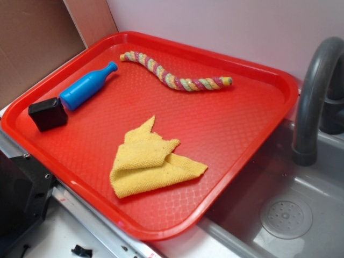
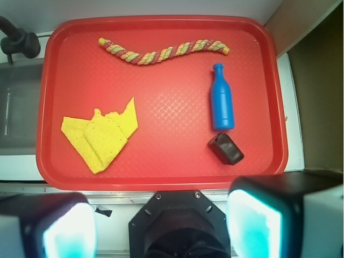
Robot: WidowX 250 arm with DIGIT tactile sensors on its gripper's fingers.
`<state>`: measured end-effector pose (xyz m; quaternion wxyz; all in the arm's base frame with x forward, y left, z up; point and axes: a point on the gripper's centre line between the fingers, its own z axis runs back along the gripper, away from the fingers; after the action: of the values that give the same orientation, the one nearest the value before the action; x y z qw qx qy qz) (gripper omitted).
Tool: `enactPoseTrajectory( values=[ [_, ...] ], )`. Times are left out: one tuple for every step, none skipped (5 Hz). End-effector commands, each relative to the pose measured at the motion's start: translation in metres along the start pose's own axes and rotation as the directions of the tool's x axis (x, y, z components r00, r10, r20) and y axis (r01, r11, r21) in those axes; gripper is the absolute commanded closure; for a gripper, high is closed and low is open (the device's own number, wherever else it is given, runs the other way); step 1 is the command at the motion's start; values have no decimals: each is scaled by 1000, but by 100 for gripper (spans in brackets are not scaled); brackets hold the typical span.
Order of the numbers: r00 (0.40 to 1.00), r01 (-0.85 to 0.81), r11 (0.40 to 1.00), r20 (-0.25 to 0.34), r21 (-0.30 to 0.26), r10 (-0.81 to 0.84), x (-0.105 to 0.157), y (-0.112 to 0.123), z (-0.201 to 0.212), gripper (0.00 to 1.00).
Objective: Grab the multicolored rope.
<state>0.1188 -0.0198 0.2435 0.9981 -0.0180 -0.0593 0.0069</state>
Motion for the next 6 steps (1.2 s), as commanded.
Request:
enactPoseTrajectory(
  values=[
    [1000, 0, 1000, 0, 0, 0, 0, 0, 0, 0],
    [970, -243, 969, 35, 51, 241, 14, 6, -9, 0],
    [876, -476, 879, 93, 24, 473, 31, 12, -28, 0],
    [727, -676, 737, 187, 20, 661, 56, 19, -56, 0],
    [541, -838, 545, 187, 32, 820, 78, 30, -81, 0],
    [311, -948, 317, 168, -9, 935, 100, 44, -103, 0]
  ],
)
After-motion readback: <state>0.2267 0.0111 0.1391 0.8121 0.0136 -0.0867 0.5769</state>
